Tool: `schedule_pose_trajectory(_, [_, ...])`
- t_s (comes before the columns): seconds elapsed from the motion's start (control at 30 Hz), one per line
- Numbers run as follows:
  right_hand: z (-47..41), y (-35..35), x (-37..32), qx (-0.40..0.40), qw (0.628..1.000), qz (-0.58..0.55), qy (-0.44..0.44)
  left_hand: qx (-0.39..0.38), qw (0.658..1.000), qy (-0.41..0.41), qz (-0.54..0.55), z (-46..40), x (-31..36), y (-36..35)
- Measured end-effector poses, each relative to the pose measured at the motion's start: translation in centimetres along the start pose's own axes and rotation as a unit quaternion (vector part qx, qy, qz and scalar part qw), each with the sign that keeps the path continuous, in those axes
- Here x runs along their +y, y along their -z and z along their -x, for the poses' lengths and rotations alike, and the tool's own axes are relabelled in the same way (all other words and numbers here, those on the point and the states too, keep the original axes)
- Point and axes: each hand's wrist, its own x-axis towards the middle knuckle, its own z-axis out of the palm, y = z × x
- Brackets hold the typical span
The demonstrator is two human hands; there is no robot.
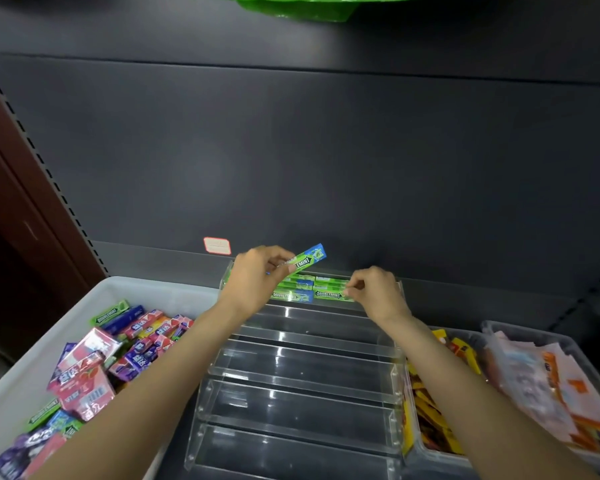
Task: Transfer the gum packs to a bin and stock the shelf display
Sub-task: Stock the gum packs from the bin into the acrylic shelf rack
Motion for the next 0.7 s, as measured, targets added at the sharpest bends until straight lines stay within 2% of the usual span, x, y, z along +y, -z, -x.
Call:
schedule_pose_trajectory(0.2, [0.2,0.7,0.0,-0.036,0.998,0.034,0.023,-0.013,1.0,-0.016,-0.001,-0.3,0.3,0.0])
schedule_pose_trajectory(0.23, [0.3,1.1,-0.3,-0.019,0.999,0.014,0.028,-0.018,0.999,-0.024,-0.012,-0.4,0.4,-0.1])
schedule_pose_trajectory(0.3, [0.4,2.2,-1.1,0.015,0.995,-0.096,0.028,-0.036,0.997,-0.045,-0.048,-0.5,0.6,-0.3])
schedule_pose_trajectory(0.37, [0.8,3.1,-2.2,-0.011,0.977,-0.209,0.042,-0.058,0.994,-0.063,-0.067,-0.6,1.0,-0.7])
schedule_pose_trajectory(0.4, [0.9,3.3,-2.6,-0.029,0.972,-0.226,0.058,-0.068,0.993,-0.068,-0.068,-0.7,1.2,-0.9])
schedule_pose_trajectory(0.47, [1.1,3.2,-2.9,-0.029,0.979,-0.187,0.083,-0.079,0.991,-0.075,-0.073,-0.7,1.6,-1.3])
schedule_pose_trajectory(0.53, [1.1,3.1,-2.5,0.008,0.984,-0.161,0.078,-0.068,0.987,-0.094,-0.111,-0.6,1.5,-1.5])
schedule_pose_trajectory(0.6, [1.3,2.9,-1.8,0.046,0.985,-0.159,0.054,-0.058,0.971,-0.12,-0.2,-0.4,1.0,-1.5])
schedule_pose_trajectory(0.7, [1.7,2.2,-0.6,0.064,0.988,-0.139,0.02,-0.091,0.938,-0.125,-0.311,0.1,-0.8,-1.7])
